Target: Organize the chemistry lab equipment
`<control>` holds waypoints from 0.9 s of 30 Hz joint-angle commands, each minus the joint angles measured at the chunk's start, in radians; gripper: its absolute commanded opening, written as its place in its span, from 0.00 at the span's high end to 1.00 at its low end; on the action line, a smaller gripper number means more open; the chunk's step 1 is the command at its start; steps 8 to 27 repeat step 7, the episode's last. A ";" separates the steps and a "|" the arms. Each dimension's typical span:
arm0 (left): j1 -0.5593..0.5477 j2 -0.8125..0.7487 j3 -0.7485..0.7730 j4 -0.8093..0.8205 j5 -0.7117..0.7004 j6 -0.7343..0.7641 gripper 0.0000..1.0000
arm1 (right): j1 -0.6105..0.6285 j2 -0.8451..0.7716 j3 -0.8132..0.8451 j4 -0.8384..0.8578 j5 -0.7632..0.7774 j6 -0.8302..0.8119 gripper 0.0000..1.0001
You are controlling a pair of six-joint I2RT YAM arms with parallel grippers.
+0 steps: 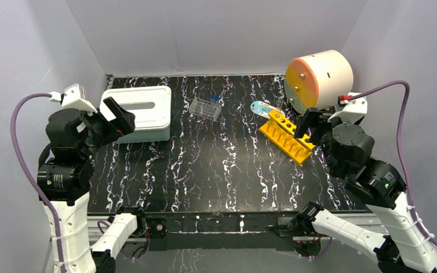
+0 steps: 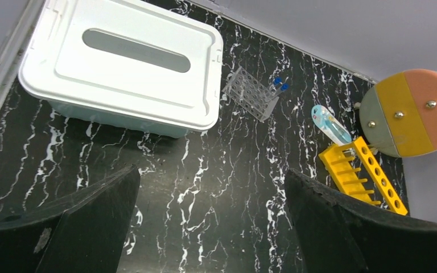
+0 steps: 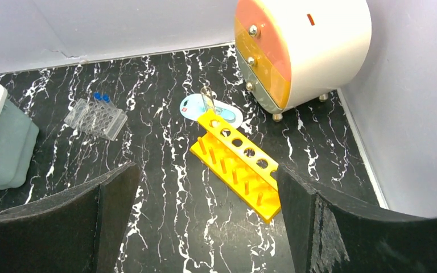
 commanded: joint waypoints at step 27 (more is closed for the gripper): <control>-0.006 0.002 0.069 -0.094 -0.068 0.053 0.02 | -0.002 0.008 0.005 0.113 -0.002 -0.045 0.01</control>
